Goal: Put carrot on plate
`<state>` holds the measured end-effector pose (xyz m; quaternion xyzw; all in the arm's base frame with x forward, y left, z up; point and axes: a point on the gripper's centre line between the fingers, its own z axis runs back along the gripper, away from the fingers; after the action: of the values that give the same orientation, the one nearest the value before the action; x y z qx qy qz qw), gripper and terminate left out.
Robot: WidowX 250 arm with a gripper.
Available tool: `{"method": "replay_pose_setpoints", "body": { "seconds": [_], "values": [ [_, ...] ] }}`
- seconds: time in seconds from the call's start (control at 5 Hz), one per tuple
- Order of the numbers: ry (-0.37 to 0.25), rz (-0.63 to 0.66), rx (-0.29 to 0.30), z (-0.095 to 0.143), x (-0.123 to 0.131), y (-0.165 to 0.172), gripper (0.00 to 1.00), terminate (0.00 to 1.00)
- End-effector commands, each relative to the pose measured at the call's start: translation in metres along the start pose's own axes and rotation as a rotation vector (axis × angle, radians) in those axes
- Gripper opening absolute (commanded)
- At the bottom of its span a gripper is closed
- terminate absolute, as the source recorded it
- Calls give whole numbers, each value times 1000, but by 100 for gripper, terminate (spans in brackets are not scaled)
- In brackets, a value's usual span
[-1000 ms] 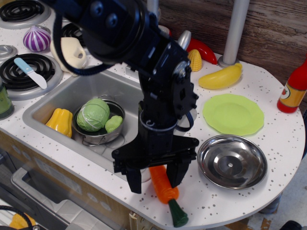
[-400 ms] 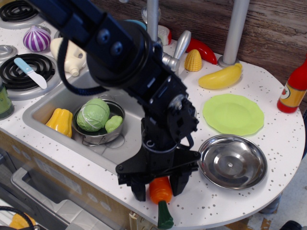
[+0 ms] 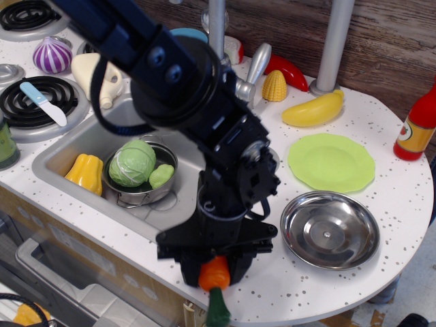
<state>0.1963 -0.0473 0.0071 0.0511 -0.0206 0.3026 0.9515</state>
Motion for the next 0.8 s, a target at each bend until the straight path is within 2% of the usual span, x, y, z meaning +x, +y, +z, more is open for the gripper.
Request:
{"method": "replay_pose_setpoints", "body": {
  "seconds": [0.0,0.4,0.6],
  "values": [
    [-157,-340,34,42,35,-8,0,0],
    [-337,-827,60,50,102,-57,0,0],
    [-421,-1048,-69,48,129,-90,0,0]
  ]
}}
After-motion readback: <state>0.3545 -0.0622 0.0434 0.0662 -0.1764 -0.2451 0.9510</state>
